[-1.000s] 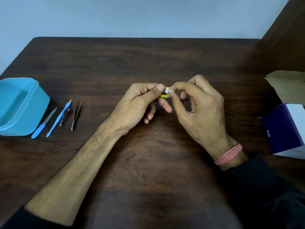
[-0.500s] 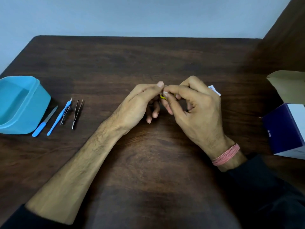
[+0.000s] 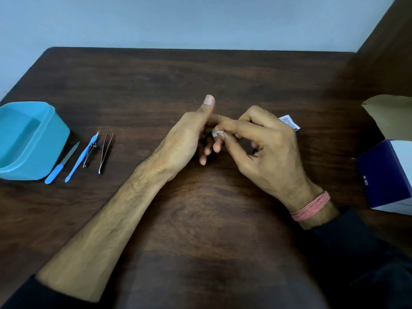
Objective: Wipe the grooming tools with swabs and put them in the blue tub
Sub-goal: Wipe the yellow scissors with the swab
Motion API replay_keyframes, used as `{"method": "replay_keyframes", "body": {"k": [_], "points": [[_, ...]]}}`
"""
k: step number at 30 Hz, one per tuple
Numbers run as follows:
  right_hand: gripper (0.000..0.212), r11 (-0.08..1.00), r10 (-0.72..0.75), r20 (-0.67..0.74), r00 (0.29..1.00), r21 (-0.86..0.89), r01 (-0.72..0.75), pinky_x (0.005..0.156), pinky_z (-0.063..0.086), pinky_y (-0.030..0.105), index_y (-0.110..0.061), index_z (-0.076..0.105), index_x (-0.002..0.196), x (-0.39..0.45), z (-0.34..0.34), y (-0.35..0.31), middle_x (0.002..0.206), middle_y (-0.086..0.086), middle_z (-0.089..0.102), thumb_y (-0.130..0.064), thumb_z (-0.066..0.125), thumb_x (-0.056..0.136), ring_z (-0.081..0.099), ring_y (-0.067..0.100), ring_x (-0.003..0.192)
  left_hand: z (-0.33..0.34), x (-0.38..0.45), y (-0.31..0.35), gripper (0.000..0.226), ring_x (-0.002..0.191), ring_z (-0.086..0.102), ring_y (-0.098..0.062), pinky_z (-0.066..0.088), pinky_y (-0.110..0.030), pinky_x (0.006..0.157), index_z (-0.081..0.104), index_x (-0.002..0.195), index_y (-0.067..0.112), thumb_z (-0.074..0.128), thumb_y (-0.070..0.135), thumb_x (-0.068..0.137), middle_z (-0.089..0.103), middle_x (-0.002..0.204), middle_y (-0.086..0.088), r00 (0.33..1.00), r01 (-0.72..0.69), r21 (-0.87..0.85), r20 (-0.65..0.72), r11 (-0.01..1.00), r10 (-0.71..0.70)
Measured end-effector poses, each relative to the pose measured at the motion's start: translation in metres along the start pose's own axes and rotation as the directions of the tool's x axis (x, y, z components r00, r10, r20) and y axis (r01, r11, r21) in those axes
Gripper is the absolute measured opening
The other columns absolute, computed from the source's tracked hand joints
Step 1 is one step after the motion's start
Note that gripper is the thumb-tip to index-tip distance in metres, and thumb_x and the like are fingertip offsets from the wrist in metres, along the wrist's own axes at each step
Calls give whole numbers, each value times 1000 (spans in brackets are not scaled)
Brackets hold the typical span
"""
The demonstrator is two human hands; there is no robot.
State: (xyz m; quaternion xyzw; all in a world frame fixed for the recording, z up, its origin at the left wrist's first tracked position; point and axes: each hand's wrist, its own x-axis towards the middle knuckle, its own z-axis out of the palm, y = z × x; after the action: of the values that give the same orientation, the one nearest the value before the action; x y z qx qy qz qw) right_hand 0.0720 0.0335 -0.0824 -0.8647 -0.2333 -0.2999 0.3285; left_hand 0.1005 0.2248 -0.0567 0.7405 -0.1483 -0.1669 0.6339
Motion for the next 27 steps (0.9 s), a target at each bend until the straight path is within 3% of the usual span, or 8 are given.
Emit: {"method": "replay_keyframes", "body": {"k": [3,6,12,16,20,27], "points": [[11,1000,17,-1,1000,3,-17,78,40,15,-10,85,110,0,-2,1,88,4,61,-9,80,99,50,6,79,-5,2,-4,58,57,55,-20,44,-28,44,80,86,13,40,35,121,68,70,-8,1000,-26,-16,-8,1000,26],[11,1000,17,-3,1000,-18,-17,77,38,12,-10,85,109,0,-4,2,88,4,62,-11,81,99,47,4,77,-5,2,-6,50,54,56,-21,43,-26,40,77,85,16,45,29,121,72,72,-8,998,-56,-13,-14,998,56],[9,991,-15,-57,998,-131,8,73,54,43,-13,86,105,0,-10,9,85,3,64,-18,79,102,60,22,78,-3,7,-13,42,47,52,-13,43,-23,38,76,98,6,50,31,119,76,73,-6,994,-51,13,-100,999,52],[11,985,-64,-29,998,-163,58,71,53,42,-15,86,111,-2,-7,4,84,2,64,-18,77,105,59,22,78,-4,7,-14,42,48,52,-14,43,-23,38,77,96,10,50,32,119,78,77,-7,993,-61,13,-105,998,62],[12,976,-15,-79,997,-216,-2,71,54,48,-15,85,105,0,-14,11,85,3,65,-18,74,103,61,26,80,-3,9,-17,38,44,48,-10,42,-23,36,76,97,12,51,31,119,77,73,-6,990,-65,10,-127,998,66],[10,980,-26,-79,997,-201,10,70,54,46,-12,85,104,0,-7,1,83,3,64,-16,75,102,60,25,77,-3,8,-17,40,46,47,-11,43,-24,36,76,93,12,50,28,120,75,72,-3,989,-97,37,-108,995,100]]}}
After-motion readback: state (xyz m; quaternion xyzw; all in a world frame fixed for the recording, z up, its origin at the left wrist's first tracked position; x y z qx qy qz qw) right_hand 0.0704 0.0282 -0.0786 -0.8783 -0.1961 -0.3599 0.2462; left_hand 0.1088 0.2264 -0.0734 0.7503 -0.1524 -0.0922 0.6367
